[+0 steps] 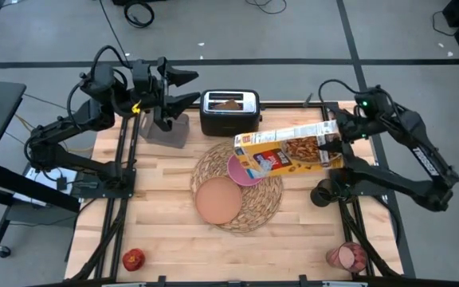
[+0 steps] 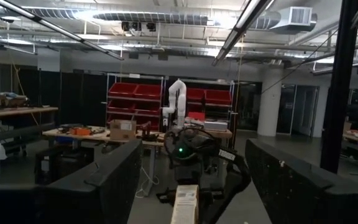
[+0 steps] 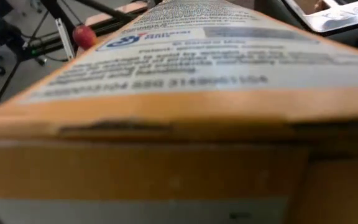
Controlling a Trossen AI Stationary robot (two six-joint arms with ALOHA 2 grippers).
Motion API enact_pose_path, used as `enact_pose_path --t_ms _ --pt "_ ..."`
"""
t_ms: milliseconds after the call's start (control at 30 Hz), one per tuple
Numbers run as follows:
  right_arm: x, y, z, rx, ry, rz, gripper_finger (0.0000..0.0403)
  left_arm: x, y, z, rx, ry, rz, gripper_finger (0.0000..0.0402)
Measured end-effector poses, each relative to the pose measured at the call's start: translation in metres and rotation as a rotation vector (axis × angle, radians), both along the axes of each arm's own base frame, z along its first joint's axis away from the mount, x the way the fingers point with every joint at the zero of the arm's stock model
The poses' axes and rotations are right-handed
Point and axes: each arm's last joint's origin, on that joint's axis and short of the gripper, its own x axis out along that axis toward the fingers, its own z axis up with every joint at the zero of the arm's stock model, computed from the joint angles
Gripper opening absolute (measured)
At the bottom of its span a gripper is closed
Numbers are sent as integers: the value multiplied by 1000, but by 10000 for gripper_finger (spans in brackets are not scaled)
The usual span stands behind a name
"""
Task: Arrange a breakfast setting
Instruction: Pour the cereal from the cereal box into the pink bowl on the brown placemat
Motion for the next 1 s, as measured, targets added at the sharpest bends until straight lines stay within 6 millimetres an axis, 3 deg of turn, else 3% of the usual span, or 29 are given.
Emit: enact_pose_path --t_ms 467,800,1000 --pt "23 -11 -1 -56 35 82 226 2 0 -5 -53 50 -12 291" --pt "29 -8 27 -131 57 101 226 4 0 -16 -121 154 -12 291" --pt "32 -5 32 -161 71 143 226 0 -1 -14 -116 148 -10 291"
